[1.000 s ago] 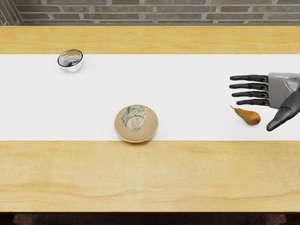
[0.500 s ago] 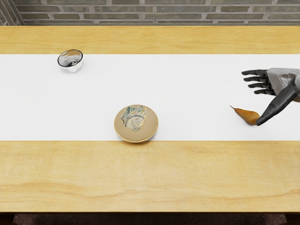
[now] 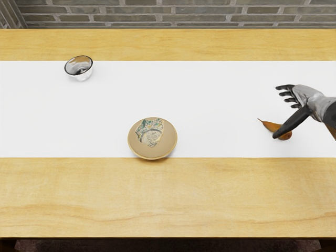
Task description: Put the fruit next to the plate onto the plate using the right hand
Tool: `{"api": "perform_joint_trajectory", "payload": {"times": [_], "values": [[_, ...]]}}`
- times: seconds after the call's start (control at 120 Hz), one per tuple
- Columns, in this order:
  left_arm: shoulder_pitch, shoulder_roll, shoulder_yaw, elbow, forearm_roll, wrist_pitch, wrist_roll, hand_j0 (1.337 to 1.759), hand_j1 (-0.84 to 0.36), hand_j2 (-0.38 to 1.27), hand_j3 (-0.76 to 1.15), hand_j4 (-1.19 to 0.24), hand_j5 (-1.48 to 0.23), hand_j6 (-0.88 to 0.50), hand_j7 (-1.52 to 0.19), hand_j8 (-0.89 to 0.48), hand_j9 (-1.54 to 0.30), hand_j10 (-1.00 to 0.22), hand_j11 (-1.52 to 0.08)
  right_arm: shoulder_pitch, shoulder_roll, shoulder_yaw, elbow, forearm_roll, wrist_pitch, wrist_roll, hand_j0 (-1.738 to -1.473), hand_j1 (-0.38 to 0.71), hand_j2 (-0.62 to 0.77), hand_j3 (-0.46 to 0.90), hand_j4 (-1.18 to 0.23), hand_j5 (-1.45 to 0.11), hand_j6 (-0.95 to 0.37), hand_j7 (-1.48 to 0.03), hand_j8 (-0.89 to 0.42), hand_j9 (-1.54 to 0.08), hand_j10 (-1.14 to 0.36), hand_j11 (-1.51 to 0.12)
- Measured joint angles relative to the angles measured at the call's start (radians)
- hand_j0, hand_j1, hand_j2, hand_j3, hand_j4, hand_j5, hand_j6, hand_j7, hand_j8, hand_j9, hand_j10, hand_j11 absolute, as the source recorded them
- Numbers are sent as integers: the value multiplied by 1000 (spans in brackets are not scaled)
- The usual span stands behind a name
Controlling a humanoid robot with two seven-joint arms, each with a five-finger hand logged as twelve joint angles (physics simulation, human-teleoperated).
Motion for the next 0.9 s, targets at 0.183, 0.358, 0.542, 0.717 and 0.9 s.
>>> {"api": "perform_joint_trajectory", "payload": {"times": [0.183,0.358,0.542,0.717,0.9], "values": [[0,0,0,0,0,0,0,1658,349,0,0,0,0,0,0,0,0,0,0,-43,15,-31,-29,-60,-58,-2,-1658,-104,-38,0,-211,-269,-213,-269,-212,-269,-211,-269],[0,0,0,0,0,0,0,1658,349,0,0,0,0,0,0,0,0,0,0,-72,66,-51,-57,-93,-127,-2,-1658,-30,-50,0,-272,-349,-274,-349,-273,-349,-272,-349],[0,0,0,0,0,0,0,1658,349,0,0,0,0,0,0,0,0,0,0,-84,115,-56,-96,-102,-173,-3,-1658,16,-57,0,-310,-399,-311,-398,-311,-399,-310,-399],[0,0,0,0,0,0,0,1658,349,0,0,0,0,0,0,0,0,0,0,-87,145,-65,-139,-106,-199,-3,-1658,29,-60,0,-320,-413,-321,-412,-321,-413,-320,-413],[0,0,0,0,0,0,0,1658,349,0,0,0,0,0,0,0,0,0,0,-94,190,-72,-177,-118,-232,-3,-1658,37,-61,0,-326,-422,-328,-421,-327,-422,-326,-422]]}}
